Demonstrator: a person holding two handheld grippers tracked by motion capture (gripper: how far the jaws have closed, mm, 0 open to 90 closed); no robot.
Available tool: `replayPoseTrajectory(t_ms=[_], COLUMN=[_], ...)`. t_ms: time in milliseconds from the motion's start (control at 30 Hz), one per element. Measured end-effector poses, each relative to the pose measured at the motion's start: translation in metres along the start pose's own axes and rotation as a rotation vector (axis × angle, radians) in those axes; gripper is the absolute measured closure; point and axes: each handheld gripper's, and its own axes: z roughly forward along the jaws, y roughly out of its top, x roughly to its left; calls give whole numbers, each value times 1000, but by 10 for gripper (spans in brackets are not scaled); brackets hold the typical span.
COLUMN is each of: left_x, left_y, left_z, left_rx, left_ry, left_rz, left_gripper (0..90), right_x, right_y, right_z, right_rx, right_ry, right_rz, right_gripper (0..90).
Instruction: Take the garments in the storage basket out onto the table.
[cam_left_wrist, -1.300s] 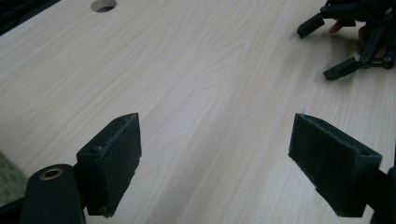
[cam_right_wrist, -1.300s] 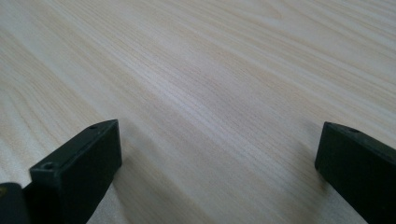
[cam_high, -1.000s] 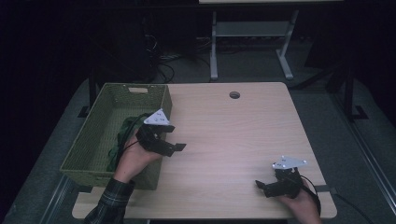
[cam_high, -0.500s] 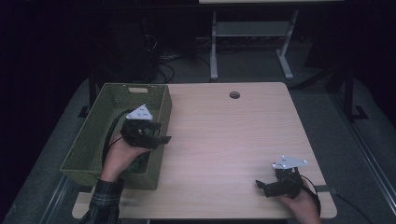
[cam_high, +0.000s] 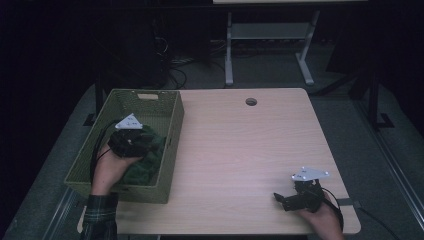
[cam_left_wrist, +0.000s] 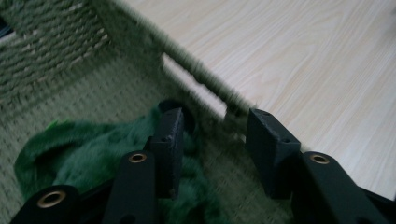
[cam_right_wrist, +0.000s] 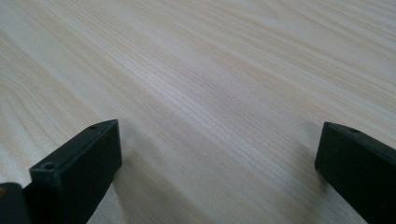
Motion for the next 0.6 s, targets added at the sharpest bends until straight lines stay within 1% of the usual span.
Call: replayPoseTrajectory(t_ms=[100,167,200,333,367,400,433,467,500,600], left_x=[3,6,7,9,9,10,10,10,11,12], left_y=[-4,-10,-11,-15,-17,-17,-20,-20,-21,-23], left_z=[2,6,7,11,13,14,17,17,21,24], left_rx=[14,40,48,68,68,80,92,92,112,123], left_ry=[3,-2,-1,4,3,1,-3,-3,0,2], left_rz=[-1,-7,2,-2,-11,-3,-12,-12,-1,-5], left_gripper=[572,576,580,581,588,590,595,596,596,595], right_x=[0,0,0,0,0,0,0,0,0,0], right_y=[0,0,0,0,0,0,0,0,0,0], right_z=[0,0,0,0,0,0,0,0,0,0], right_rx=[0,0,0,0,0,0,0,0,0,0], right_ry=[0,0,0,0,0,0,0,0,0,0], right_rz=[0,0,0,0,-1,0,0,0,0,0], right_gripper=[2,2,2,2,2,2,2,2,2,2])
